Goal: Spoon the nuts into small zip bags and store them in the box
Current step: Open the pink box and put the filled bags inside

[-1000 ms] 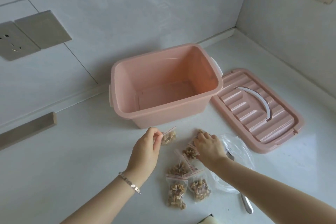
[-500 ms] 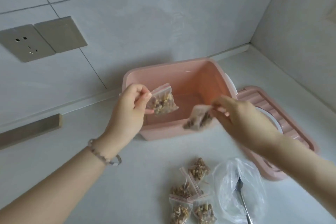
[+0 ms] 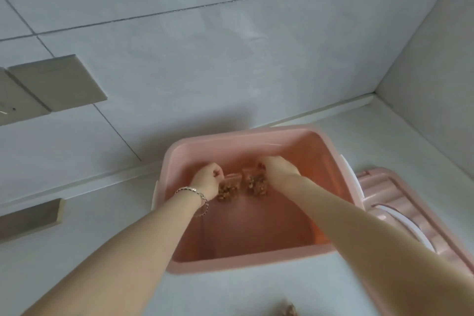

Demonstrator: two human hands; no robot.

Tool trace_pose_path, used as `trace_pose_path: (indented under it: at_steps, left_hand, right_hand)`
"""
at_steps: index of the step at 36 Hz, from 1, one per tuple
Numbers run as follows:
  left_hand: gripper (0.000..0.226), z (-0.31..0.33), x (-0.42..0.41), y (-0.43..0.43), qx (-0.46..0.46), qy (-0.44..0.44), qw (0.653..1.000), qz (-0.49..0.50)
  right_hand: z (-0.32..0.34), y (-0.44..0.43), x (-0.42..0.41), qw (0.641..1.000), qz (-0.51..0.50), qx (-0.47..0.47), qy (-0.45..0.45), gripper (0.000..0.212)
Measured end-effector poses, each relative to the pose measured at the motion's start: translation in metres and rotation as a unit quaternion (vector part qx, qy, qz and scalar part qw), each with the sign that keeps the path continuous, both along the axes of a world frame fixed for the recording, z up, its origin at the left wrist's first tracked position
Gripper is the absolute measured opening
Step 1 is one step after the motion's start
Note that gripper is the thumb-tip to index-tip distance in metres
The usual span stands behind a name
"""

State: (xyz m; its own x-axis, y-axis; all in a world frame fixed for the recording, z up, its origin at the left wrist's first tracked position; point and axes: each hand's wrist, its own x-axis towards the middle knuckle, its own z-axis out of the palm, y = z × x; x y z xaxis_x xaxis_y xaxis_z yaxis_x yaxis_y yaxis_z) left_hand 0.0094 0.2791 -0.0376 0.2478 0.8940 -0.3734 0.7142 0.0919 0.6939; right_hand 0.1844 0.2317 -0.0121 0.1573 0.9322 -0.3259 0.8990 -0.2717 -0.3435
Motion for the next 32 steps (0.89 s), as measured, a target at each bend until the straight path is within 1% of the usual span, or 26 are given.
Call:
trace_pose_path:
  at_steps: [2,4,6,8,9,11,13,16,18,20,22,25,27,29,32]
  left_hand:
    - [0.034,-0.009,0.000,0.006,-0.002,-0.005,1.000,-0.010]
    - [0.033,-0.015,-0.001,0.011,-0.011,-0.028,1.000,0.003]
    - [0.030,-0.018,-0.002,0.012,-0.001,-0.038,0.999,0.006]
    - [0.016,-0.014,-0.001,0.008,0.014,-0.036,0.999,0.001]
    - [0.016,-0.011,0.000,0.006,0.027,-0.030,0.999,-0.004]
    - [0.029,-0.002,-0.001,0.000,0.059,-0.018,0.998,-0.019]
    - [0.031,0.013,-0.004,-0.009,0.078,-0.013,0.996,-0.033]
    - [0.022,0.039,-0.009,-0.033,0.074,-0.025,0.994,-0.078]
    - [0.019,0.058,-0.013,-0.059,0.078,-0.067,0.989,-0.103]
    - [0.020,0.074,-0.019,-0.094,0.106,-0.114,0.981,-0.111]
    - [0.019,0.082,-0.030,-0.129,0.144,-0.141,0.971,-0.126]
    - [0.015,0.076,-0.048,-0.175,0.172,-0.151,0.956,-0.183]
    - [0.015,0.061,-0.056,-0.199,0.170,-0.134,0.952,-0.216]
    - [0.016,0.041,-0.060,-0.218,0.130,-0.093,0.957,-0.242]
    - [0.029,0.004,-0.066,-0.241,0.052,0.019,0.959,-0.279]
  right_hand:
    - [-0.013,0.007,0.002,0.999,-0.011,-0.011,0.031,0.025]
    - [-0.021,0.010,0.005,0.998,-0.020,-0.008,0.054,0.023]
    - [-0.025,0.009,0.007,0.999,-0.012,0.001,0.050,0.030]
    - [-0.024,0.005,0.008,0.999,-0.006,0.011,0.042,0.039]
    - [-0.021,0.001,0.008,0.999,-0.005,0.017,0.041,0.041]
    - [-0.013,-0.009,0.008,0.998,-0.004,0.035,0.044,0.042]
    - [0.000,-0.025,0.008,0.997,-0.003,0.057,0.058,0.039]
    - [0.027,-0.057,0.003,0.991,-0.005,0.096,0.091,0.030]
    - [0.046,-0.085,-0.005,0.985,-0.009,0.129,0.114,0.023]
    - [0.065,-0.117,-0.015,0.978,-0.019,0.156,0.135,0.019]
    - [0.078,-0.151,-0.025,0.976,-0.025,0.164,0.145,0.017]
    - [0.083,-0.197,-0.041,0.978,-0.027,0.137,0.155,0.014]
    - [0.072,-0.221,-0.051,0.983,-0.037,0.089,0.159,0.015]
    - [0.051,-0.240,-0.060,0.989,-0.042,0.033,0.140,0.018]
    - [0.016,-0.263,-0.078,0.994,-0.042,-0.039,0.090,0.025]
